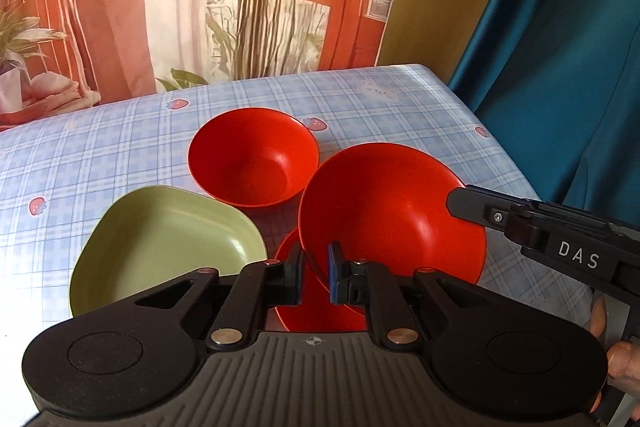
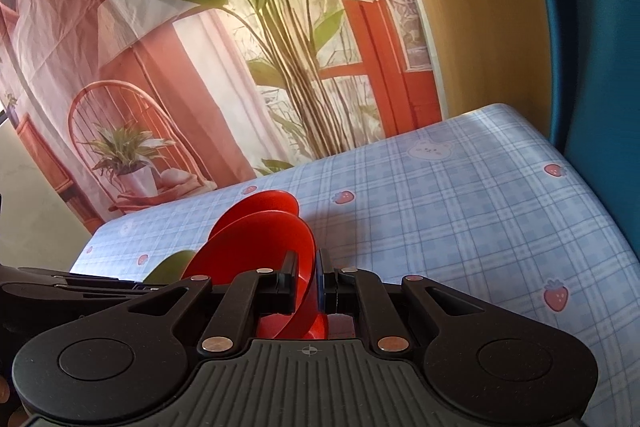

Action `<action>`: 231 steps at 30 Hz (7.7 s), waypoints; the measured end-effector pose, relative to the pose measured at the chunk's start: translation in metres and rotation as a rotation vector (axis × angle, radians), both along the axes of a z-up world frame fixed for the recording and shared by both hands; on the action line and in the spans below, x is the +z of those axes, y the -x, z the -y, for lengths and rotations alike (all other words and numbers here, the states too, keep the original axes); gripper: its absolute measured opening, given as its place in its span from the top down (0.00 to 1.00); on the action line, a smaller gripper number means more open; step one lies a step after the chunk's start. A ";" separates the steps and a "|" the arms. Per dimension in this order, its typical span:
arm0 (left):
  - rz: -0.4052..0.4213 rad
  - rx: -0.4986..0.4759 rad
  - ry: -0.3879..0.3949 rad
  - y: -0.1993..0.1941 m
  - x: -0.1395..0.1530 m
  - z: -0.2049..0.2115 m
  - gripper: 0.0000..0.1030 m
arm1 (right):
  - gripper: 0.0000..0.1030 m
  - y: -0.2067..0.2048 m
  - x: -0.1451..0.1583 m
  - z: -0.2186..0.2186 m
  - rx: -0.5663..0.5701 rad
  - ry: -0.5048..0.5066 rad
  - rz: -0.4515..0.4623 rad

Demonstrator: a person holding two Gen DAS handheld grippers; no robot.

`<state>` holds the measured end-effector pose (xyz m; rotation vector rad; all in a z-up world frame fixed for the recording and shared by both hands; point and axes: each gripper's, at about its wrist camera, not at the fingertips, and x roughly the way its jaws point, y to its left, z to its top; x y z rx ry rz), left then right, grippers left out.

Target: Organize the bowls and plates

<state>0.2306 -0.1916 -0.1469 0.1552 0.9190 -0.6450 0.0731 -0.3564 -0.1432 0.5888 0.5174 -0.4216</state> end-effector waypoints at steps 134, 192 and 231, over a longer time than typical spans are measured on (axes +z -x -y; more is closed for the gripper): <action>0.084 0.050 0.032 -0.035 0.016 -0.026 0.90 | 0.91 -0.047 -0.008 0.002 -0.046 -0.053 -0.041; 0.014 0.056 -0.001 0.003 0.000 -0.035 0.88 | 0.91 -0.001 -0.032 -0.019 -0.017 -0.062 -0.080; -0.019 0.105 0.027 0.005 -0.009 -0.045 0.80 | 0.80 -0.013 -0.053 -0.029 0.022 -0.034 -0.156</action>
